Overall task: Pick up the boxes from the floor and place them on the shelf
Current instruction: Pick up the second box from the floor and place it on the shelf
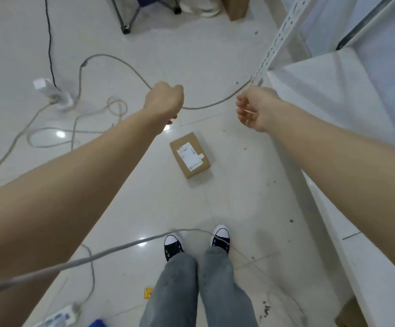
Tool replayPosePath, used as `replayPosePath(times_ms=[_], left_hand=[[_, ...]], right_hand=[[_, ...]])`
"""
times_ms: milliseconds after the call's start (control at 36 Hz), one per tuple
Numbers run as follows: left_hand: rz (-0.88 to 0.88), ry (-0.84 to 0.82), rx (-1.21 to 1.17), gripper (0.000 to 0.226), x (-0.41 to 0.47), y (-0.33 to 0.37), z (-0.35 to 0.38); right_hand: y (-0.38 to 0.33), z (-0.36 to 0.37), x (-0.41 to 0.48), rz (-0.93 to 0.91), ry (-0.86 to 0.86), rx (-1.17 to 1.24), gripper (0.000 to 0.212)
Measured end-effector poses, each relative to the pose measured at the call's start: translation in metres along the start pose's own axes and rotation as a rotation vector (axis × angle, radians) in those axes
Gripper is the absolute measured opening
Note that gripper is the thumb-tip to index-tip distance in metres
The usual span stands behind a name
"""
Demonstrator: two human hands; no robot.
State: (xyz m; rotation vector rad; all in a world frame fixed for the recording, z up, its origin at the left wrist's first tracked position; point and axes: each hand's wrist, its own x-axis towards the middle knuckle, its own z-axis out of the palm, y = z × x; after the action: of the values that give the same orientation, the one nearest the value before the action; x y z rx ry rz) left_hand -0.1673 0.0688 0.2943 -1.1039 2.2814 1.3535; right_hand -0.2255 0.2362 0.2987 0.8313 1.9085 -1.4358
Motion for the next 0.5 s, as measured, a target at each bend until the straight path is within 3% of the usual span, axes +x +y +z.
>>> replayPosePath(times_ms=[139, 500], left_hand=[[-0.117, 0.040, -0.084, 0.053, 0.056, -0.082, 0.042], [-0.346, -0.083, -0.151, 0.052, 0.156, -0.242, 0.173]], right_hand=[[0.064, 0.029, 0.087, 0.049, -0.010, 0.005, 0.020], [0.196, 0.090, 0.252, 0.144, 0.007, 0.019, 0.027]])
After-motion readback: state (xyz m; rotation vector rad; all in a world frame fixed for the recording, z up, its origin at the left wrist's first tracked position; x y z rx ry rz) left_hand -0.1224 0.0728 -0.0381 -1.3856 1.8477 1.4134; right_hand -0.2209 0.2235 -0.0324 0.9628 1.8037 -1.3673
